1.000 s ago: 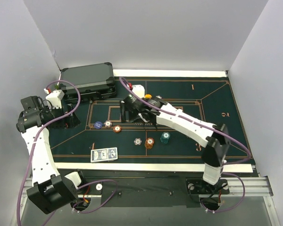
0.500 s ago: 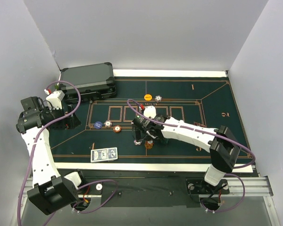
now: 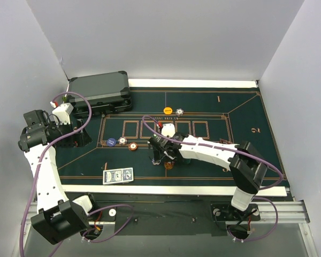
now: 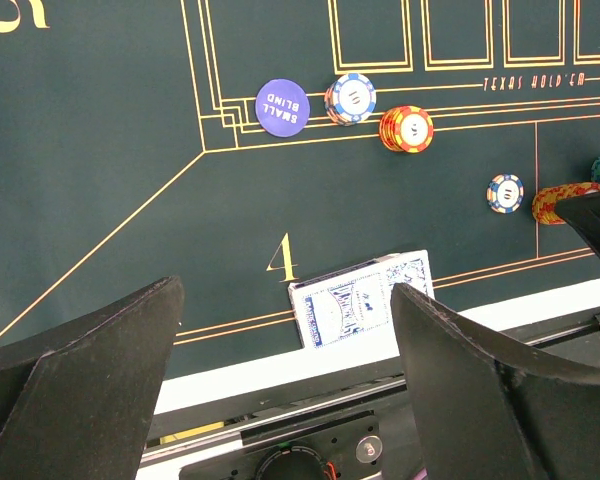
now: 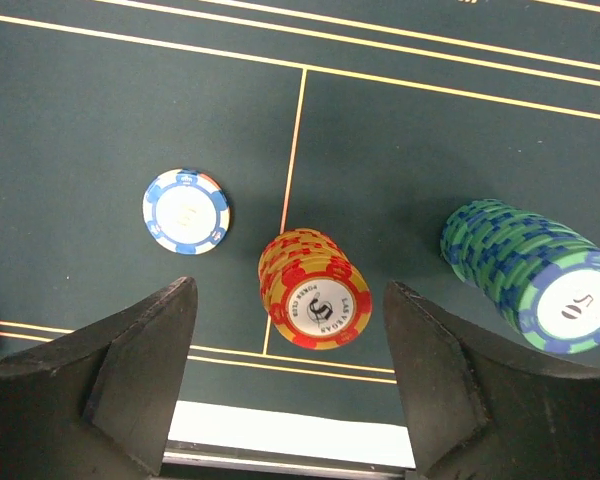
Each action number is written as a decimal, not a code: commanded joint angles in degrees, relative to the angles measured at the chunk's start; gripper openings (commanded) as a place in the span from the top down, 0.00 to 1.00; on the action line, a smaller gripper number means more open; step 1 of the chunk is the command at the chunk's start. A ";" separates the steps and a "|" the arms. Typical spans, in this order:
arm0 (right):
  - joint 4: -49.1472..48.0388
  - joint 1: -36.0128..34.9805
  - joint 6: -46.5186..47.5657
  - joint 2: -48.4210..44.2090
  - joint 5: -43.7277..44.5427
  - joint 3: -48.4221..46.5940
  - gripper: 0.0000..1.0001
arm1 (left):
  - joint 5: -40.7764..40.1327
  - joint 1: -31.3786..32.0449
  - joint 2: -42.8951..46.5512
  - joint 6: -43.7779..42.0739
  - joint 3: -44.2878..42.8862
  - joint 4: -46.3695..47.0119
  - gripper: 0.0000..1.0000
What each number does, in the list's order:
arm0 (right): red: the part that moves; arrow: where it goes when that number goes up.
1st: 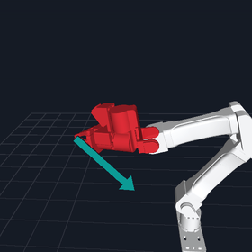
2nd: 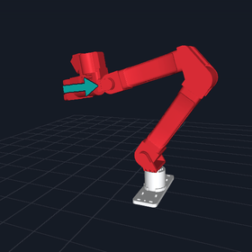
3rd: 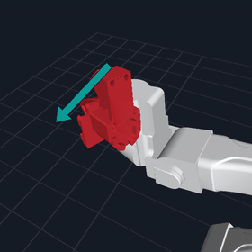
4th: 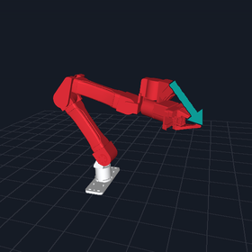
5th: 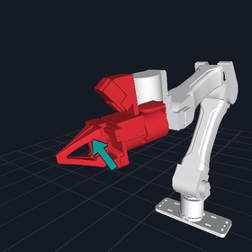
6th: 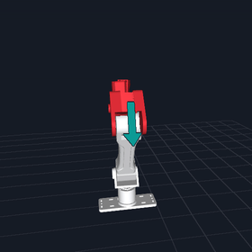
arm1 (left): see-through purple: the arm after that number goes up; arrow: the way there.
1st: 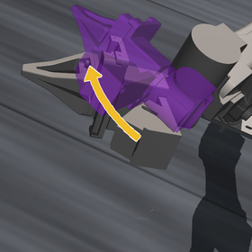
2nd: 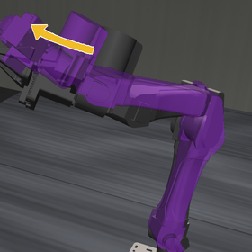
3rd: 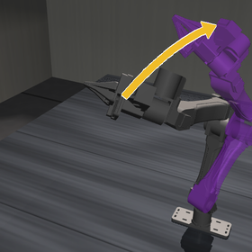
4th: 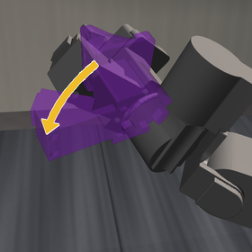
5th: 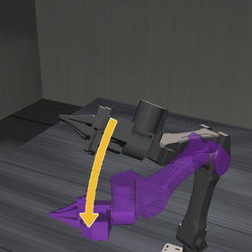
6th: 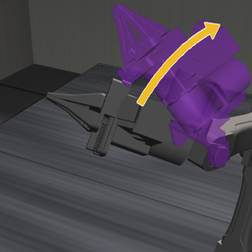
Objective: Distribute texas hold em gaming equipment
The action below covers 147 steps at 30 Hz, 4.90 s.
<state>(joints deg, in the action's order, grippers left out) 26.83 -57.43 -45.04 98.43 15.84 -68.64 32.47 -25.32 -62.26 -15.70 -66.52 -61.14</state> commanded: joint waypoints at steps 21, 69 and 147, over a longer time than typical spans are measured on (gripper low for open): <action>-3.01 1.53 -1.11 3.61 -1.07 4.13 0.47 | 1.37 -0.52 -0.14 -0.82 -1.24 1.20 0.04; 8.59 22.52 10.40 4.39 -3.35 -19.42 0.65 | 1.81 -0.43 -1.20 -0.47 0.60 2.96 0.04; 5.08 -2.24 -2.51 -6.41 4.91 -1.50 0.14 | 4.71 -0.43 1.79 -1.79 -1.50 -2.31 0.04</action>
<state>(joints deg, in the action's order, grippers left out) 32.21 -57.10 -42.15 93.08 16.34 -72.16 36.18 -25.34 -61.93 -16.80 -66.67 -62.11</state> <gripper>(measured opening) 0.853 0.965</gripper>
